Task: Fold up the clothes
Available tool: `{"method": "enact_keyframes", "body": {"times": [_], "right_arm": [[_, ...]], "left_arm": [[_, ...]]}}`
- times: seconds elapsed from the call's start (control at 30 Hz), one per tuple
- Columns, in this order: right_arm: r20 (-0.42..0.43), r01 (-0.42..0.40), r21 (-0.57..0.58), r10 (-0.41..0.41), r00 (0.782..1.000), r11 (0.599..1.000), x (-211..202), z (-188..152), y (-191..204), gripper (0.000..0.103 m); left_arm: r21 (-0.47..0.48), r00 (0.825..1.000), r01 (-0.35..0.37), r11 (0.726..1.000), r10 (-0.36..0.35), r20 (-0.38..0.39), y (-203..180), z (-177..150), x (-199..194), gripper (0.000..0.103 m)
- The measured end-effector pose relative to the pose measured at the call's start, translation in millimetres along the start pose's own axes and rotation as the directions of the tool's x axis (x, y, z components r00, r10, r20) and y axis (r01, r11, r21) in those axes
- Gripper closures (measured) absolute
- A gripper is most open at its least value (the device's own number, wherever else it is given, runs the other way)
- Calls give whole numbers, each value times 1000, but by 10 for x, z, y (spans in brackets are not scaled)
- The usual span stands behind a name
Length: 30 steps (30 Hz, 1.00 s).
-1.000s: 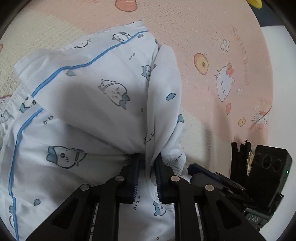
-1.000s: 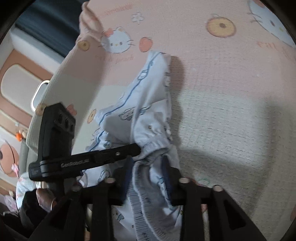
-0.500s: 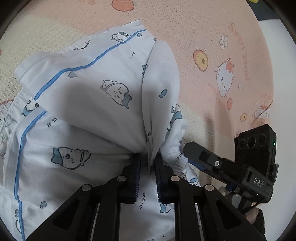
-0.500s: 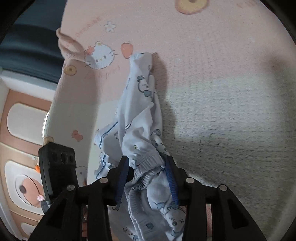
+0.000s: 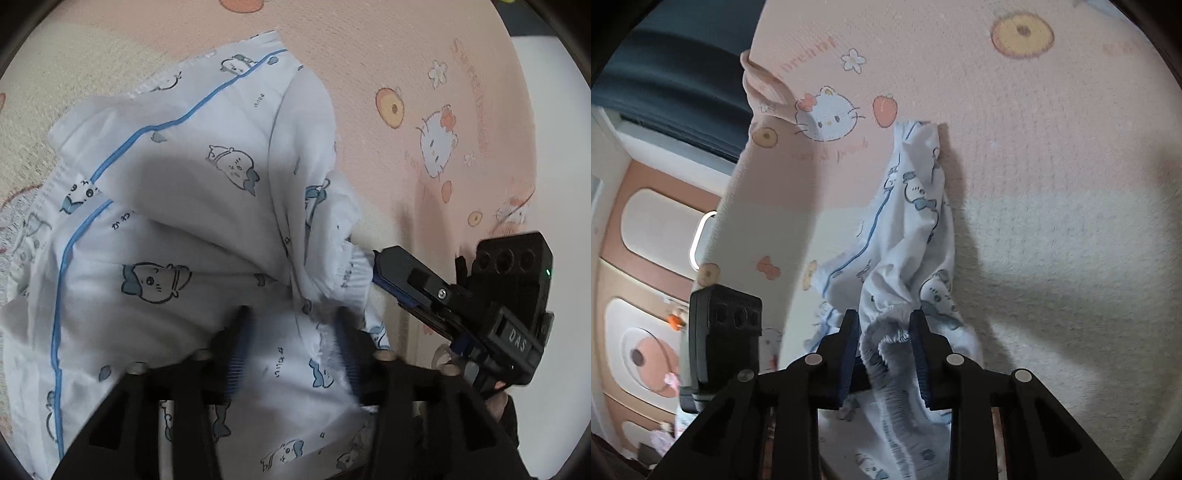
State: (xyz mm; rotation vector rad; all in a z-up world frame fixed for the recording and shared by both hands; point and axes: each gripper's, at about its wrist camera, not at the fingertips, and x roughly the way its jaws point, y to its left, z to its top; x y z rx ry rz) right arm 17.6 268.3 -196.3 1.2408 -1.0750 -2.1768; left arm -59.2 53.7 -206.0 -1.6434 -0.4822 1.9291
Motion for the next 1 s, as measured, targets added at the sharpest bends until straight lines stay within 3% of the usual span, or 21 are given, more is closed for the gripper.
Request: {"method": "enact_keyframes", "body": {"times": [0.2, 0.5, 0.53, 0.63, 0.83, 0.93, 1.0], "right_arm": [[-28, -56, 44, 57, 998, 997, 66, -19, -22, 76], [-53, -27, 94, 32, 998, 995, 102, -31, -80, 76], [-55, -23, 101, 28, 998, 995, 107, -31, -87, 76], [-73, -3, 135, 13, 997, 991, 122, -38, -118, 75], [-87, 31, 126, -20, 996, 992, 192, -29, -55, 74], [-92, 42, 120, -31, 995, 992, 211, -6, -13, 63], [-91, 52, 116, -41, 995, 992, 197, 7, 11, 61]], "left_arm": [[52, 999, -19, 998, 17, 32, -122, -9, -29, 51], [101, 994, -68, 993, 59, 92, -195, -37, 83, 51], [110, 992, -75, 991, 63, 106, -198, -39, 93, 52], [140, 988, -124, 982, 109, 112, -186, -47, 151, 81], [127, 991, -77, 989, 62, 120, -153, -68, 190, 88], [133, 991, -61, 989, 44, 126, -185, -91, 133, 88], [157, 990, -54, 986, 33, 134, -264, -86, 120, 88]]}}
